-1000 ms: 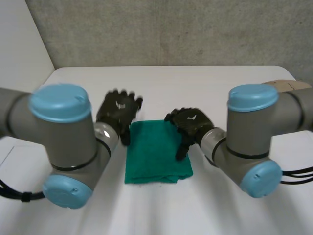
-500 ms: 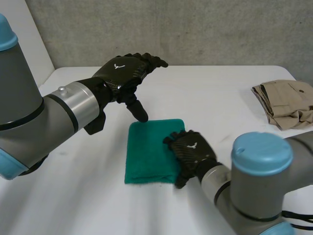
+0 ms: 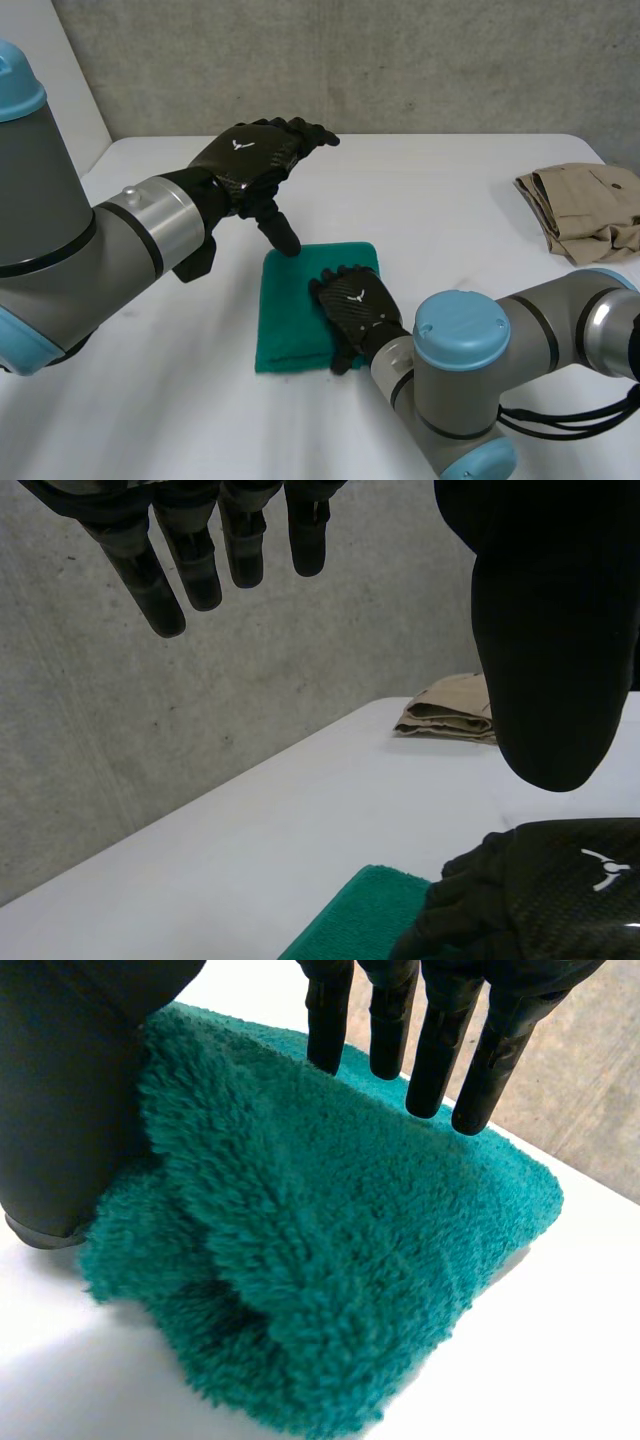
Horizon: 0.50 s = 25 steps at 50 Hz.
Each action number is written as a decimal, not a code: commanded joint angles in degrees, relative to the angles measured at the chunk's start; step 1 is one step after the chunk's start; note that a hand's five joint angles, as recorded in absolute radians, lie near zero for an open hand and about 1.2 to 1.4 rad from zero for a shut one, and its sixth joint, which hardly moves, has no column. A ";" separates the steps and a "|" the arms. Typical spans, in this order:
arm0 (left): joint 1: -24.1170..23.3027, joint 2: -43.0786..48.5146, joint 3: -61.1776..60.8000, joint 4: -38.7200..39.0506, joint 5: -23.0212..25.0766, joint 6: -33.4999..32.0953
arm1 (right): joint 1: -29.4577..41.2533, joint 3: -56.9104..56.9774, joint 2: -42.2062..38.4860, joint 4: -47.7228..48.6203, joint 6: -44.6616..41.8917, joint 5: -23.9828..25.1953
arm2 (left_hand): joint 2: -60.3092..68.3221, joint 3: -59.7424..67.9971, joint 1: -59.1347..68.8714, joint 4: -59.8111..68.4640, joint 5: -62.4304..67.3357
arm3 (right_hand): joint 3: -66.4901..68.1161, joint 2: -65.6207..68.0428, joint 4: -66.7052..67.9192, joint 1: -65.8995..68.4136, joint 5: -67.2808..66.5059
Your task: Fold the laundry.
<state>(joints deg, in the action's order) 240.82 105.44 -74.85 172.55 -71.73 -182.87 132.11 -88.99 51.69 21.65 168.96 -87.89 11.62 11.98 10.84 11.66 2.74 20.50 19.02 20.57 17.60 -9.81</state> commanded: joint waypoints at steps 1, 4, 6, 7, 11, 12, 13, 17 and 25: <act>0.00 -0.32 -0.03 0.06 -0.08 0.24 | -0.01 2.68 -1.50 0.32 -3.02 -0.18 | 0.95 0.59 1.73 0.91 -0.17 | 5.40 6.88 5.33 8.29 -6.08; 0.09 -0.32 -0.03 0.06 -0.08 0.41 | -0.01 3.91 -2.73 0.15 -3.64 -0.09 | 0.95 0.59 1.73 0.91 -0.17 | 6.90 8.39 6.83 9.80 -7.59; 0.09 -0.32 -0.03 0.06 0.01 0.41 | -0.01 4.61 -3.43 -0.03 -3.81 -0.18 | 0.95 0.59 1.73 0.91 -0.17 | 9.09 10.57 9.02 11.98 -9.77; 0.09 -0.32 -0.12 0.06 0.01 0.41 | -0.01 4.79 -3.52 -0.12 -3.90 -0.18 | 0.95 0.59 1.73 0.91 -0.17 | 10.43 11.91 10.36 13.33 -11.11; 0.09 -0.41 -0.12 0.06 0.01 0.41 | -0.01 4.88 -3.52 -0.03 -4.43 -0.09 | 0.95 0.59 1.73 0.91 -0.17 | 26.57 28.05 26.50 29.46 -27.25; 0.00 -0.41 -0.21 0.06 0.01 0.41 | -0.01 5.05 -3.52 -0.03 -4.69 -0.09 | 0.95 0.59 1.73 0.91 -0.17 | 29.09 30.57 29.02 31.99 -29.77; 0.00 -0.41 -0.21 0.06 -0.08 0.41 | -0.01 5.14 -3.52 0.06 -4.87 -0.09 | 0.95 0.59 1.73 0.91 -0.17 | 31.78 33.26 31.71 34.68 -32.46; 0.00 -0.41 -0.21 0.06 0.01 0.41 | -0.01 6.20 -3.61 -0.03 -5.92 -0.09 | 0.95 0.59 1.73 0.91 -0.17 | 41.06 42.54 40.99 43.95 -41.74; 0.09 -0.50 -0.21 0.06 -0.08 0.50 | -2.11 7.43 -4.40 -1.26 -8.20 0.08 | 0.95 0.59 1.73 0.91 -0.17 | 41.23 42.71 41.16 44.12 -41.91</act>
<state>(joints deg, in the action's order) 240.84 104.98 -75.05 172.62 -71.78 -182.40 131.69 -82.27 47.83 21.30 162.44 -87.92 11.62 11.98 10.84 11.66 2.74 52.75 52.52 53.08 43.02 -39.77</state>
